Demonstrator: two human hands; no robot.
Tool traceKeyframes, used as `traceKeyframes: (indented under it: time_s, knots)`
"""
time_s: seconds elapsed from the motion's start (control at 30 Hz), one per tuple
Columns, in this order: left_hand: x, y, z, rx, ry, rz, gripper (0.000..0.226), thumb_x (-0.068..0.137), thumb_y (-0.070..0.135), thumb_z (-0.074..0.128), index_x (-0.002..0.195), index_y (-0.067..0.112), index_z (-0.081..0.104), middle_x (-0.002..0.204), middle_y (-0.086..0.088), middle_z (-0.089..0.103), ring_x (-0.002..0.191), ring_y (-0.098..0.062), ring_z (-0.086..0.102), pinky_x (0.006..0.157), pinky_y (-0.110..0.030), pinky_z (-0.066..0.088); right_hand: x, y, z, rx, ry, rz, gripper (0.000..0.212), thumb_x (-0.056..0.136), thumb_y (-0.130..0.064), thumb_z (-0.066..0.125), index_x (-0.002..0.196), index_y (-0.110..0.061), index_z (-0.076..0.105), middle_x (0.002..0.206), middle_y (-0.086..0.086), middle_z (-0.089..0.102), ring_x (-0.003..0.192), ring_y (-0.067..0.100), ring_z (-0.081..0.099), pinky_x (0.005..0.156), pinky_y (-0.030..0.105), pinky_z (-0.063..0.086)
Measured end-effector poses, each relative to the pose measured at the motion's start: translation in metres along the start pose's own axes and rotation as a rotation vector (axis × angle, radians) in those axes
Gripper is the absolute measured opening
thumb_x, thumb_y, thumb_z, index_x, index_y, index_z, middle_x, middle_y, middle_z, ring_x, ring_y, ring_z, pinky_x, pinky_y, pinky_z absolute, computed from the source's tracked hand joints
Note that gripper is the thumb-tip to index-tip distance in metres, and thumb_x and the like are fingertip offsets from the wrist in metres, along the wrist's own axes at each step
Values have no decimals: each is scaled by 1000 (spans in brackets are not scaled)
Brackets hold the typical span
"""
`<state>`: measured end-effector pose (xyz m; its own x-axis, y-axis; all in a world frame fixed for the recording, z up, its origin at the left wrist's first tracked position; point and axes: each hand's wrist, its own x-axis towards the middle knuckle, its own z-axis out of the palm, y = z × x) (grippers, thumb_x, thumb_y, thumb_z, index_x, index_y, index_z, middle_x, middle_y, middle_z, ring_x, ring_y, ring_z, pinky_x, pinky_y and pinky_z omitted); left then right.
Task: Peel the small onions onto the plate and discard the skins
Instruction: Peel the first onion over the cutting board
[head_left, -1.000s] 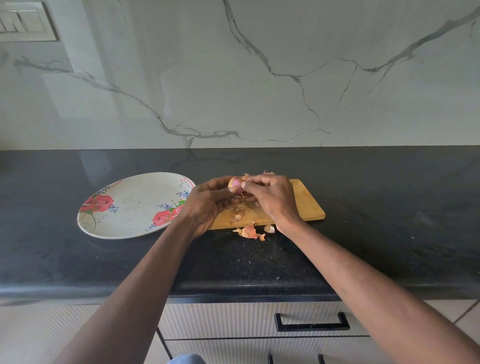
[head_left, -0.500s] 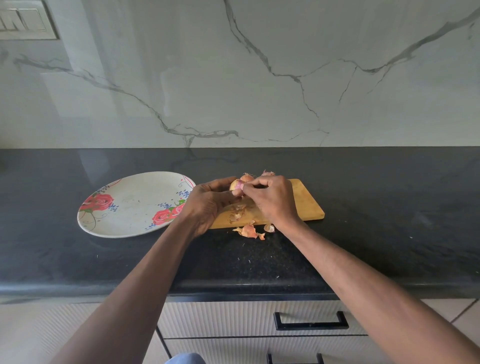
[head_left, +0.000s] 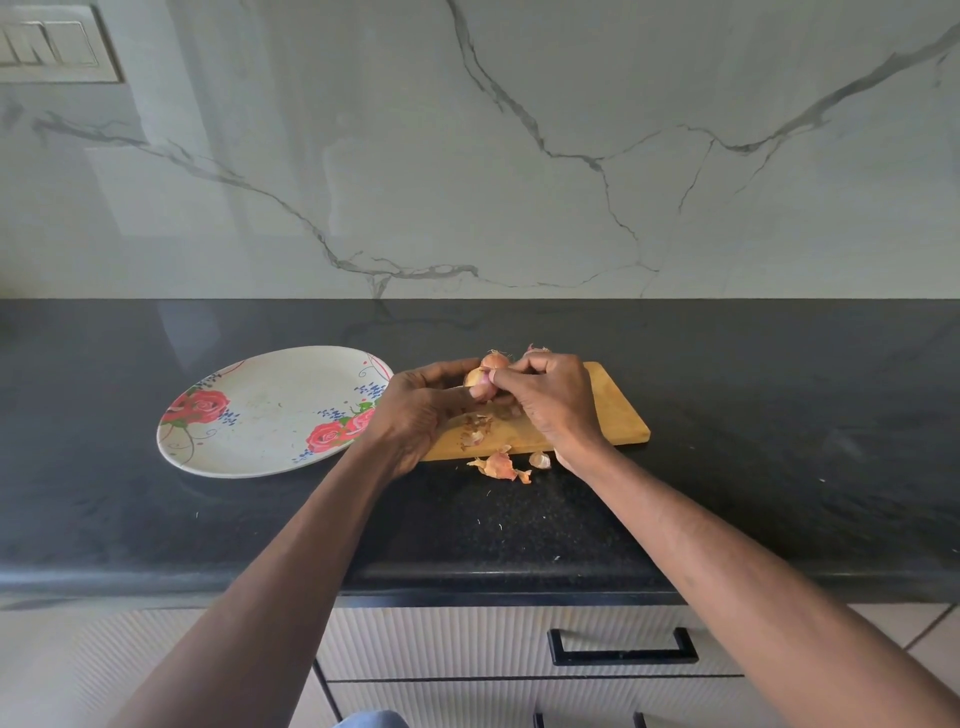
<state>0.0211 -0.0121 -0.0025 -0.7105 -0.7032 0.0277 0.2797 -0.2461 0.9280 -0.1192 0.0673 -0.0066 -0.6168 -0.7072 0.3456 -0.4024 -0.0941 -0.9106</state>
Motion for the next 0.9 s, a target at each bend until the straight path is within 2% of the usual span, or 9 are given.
traceKeyframes:
  time_s: [0.1, 0.2, 0.27, 0.37, 0.47, 0.57, 0.63, 0.77, 0.9]
  knots:
    - [1, -1, -1, 104, 14, 6, 33, 76, -6, 74, 108, 3, 74, 113, -14, 75, 100, -30, 73, 77, -35, 62, 2, 2, 0, 15, -9, 50, 15, 69, -18, 86, 63, -9, 76, 65, 3, 73, 77, 25, 72, 84, 49, 58]
    - [-1, -1, 0, 103, 11, 14, 33, 71, -1, 75, 103, 6, 76, 108, -11, 76, 98, -26, 74, 75, -32, 61, 1, -1, -2, 67, -14, 90, 18, 70, -18, 88, 60, -10, 75, 67, 6, 73, 79, 28, 73, 81, 51, 59]
    - [0, -1, 1, 71, 1, 11, 31, 69, 0, 76, 99, 8, 78, 108, -13, 76, 99, -28, 74, 79, -34, 62, 0, -2, -3, 98, -22, 94, 18, 71, -15, 88, 60, -8, 74, 66, 5, 73, 74, 20, 72, 78, 42, 60]
    - [0, -1, 1, 1, -24, 10, 25, 68, -3, 74, 89, 8, 81, 106, -18, 75, 94, -30, 74, 80, -35, 62, -2, -5, -3, 116, -12, 89, 15, 72, -1, 82, 61, -2, 72, 57, -1, 65, 64, 8, 63, 64, 30, 52]
    - [2, -2, -2, -46, -9, 10, 31, 70, -9, 67, 99, 0, 74, 104, -20, 75, 88, -31, 75, 73, -35, 62, -3, -6, -2, 163, -20, 122, 12, 75, 5, 76, 65, 2, 72, 57, -1, 65, 57, 4, 61, 54, 25, 48]
    - [8, -3, -6, -65, 30, -7, 29, 86, -13, 61, 114, -8, 65, 107, -25, 72, 88, -32, 75, 74, -31, 62, -2, -6, -3, 225, -34, 138, 9, 78, 6, 73, 69, 4, 73, 61, 4, 67, 59, 15, 62, 52, 27, 48]
    - [10, -4, -7, -53, 54, -15, 23, 92, -8, 59, 115, -8, 64, 108, -26, 72, 91, -32, 74, 76, -30, 62, -2, -7, -3, 266, -35, 136, 7, 80, 7, 73, 74, 4, 73, 66, 4, 71, 63, 16, 67, 51, 23, 49]
    - [9, -3, -6, -53, 67, -19, 21, 90, -2, 64, 110, -6, 66, 106, -25, 73, 90, -29, 74, 76, -28, 61, -2, -8, -2, 307, -24, 140, 3, 83, 5, 73, 85, 4, 75, 89, 17, 74, 73, 20, 72, 51, 18, 49]
    - [9, -3, -5, -24, 86, -14, 20, 91, -4, 63, 111, -5, 65, 97, -22, 74, 80, -26, 74, 70, -27, 62, -4, -10, -3, 316, -37, 127, 8, 84, 10, 69, 89, 7, 74, 92, 21, 73, 65, 13, 71, 52, 16, 50]
